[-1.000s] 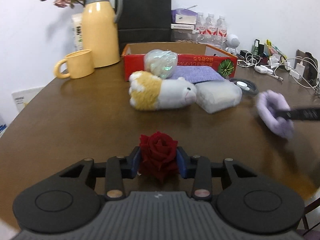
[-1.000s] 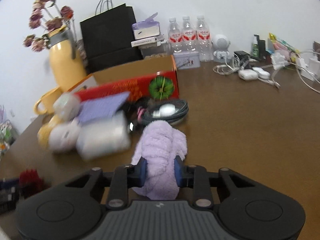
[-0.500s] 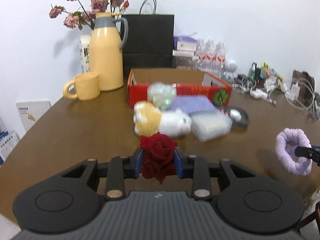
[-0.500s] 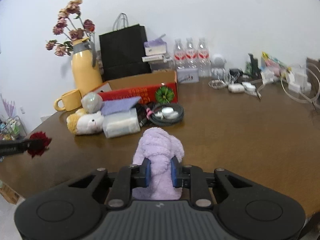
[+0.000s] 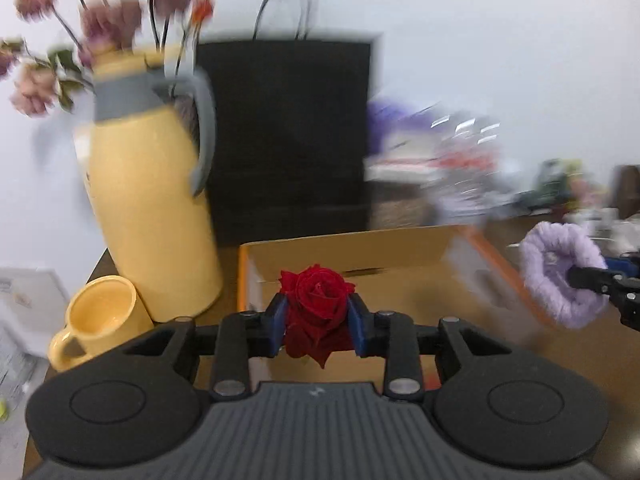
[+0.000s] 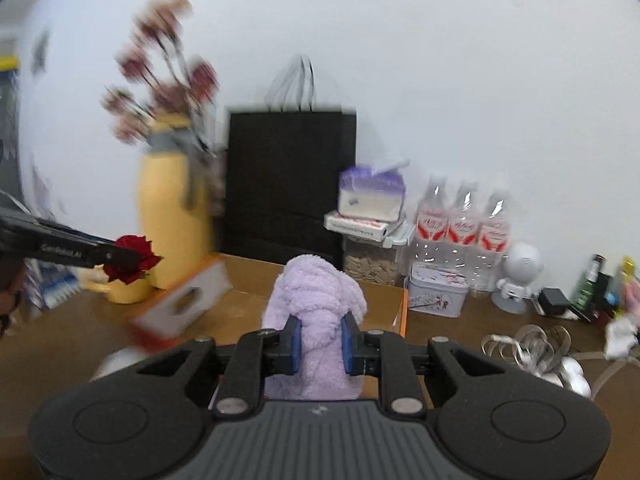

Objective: Organize objects
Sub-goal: 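Grasp the lavender towel with the right tool while the left tool grasps the red rose, then drop the rose and towel into the cardboard box, open both tools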

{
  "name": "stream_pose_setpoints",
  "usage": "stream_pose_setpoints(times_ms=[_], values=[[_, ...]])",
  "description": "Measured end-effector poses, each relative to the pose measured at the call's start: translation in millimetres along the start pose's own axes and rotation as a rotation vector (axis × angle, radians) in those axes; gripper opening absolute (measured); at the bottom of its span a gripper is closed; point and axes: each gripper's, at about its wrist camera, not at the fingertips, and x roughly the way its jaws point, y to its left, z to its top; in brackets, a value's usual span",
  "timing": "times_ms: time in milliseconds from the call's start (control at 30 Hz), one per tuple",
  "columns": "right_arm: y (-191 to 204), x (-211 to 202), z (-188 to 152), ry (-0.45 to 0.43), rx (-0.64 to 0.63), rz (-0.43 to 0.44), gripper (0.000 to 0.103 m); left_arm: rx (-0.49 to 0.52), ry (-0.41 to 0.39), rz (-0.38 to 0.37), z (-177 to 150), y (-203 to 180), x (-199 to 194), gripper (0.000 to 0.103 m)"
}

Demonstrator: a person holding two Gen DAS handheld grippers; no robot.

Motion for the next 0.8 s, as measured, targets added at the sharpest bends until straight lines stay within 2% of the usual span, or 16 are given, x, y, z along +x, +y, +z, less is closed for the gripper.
stream_pose_setpoints(times_ms=[100, 200, 233, 300, 333, 400, 433, 467, 567, 633, 733, 800], values=[[-6.6, 99.3, 27.3, 0.145, 0.007, -0.077, 0.019, -0.019, 0.105, 0.084, 20.6, 2.6, 77.9, 0.033], [-11.9, 166.2, 28.8, 0.239, 0.064, -0.121, 0.020, -0.034, 0.207, 0.074, 21.7, 1.8, 123.5, 0.035], [-13.0, 183.0, 27.4, 0.259, 0.076, -0.123, 0.021, -0.015, 0.216, 0.087, 22.4, -1.4, 133.2, 0.035], [-10.9, 207.9, 20.1, 0.305, 0.043, -0.149, 0.029, 0.021, 0.204, 0.116, 21.8, -6.3, 145.2, 0.040], [-10.8, 217.4, 14.7, 0.320, 0.032, -0.178, 0.031, 0.030, 0.210, 0.114, 22.2, -7.4, 151.2, 0.046], [-14.7, 230.6, 7.3, 0.349, 0.034, -0.208, 0.043, 0.033, 0.237, 0.101, 23.1, -7.0, 160.4, 0.053], [-17.5, 234.3, 5.2, 0.358, 0.044, -0.223, 0.047, 0.039, 0.245, 0.095, 23.1, -6.4, 164.2, 0.065], [-19.9, 235.0, 5.4, 0.346, 0.062, -0.228, 0.052, 0.046, 0.240, 0.094, 22.8, -6.0, 164.3, 0.070], [-26.9, 215.2, 10.2, 0.287, 0.137, -0.197, 0.063, 0.047, 0.188, 0.092, 19.3, -5.9, 136.6, 0.070], [-27.1, 186.8, 18.0, 0.236, 0.153, -0.167, 0.067, 0.066, 0.141, 0.087, 20.5, -10.3, 103.9, 0.071], [-20.7, 131.7, 30.3, 0.162, 0.134, -0.151, 0.074, 0.058, 0.032, 0.071, 17.1, -13.4, 34.8, 0.084], [-13.8, 88.2, 31.4, 0.118, 0.125, -0.129, 0.079, 0.044, -0.036, 0.048, 2.1, -13.6, -24.5, 0.089]])
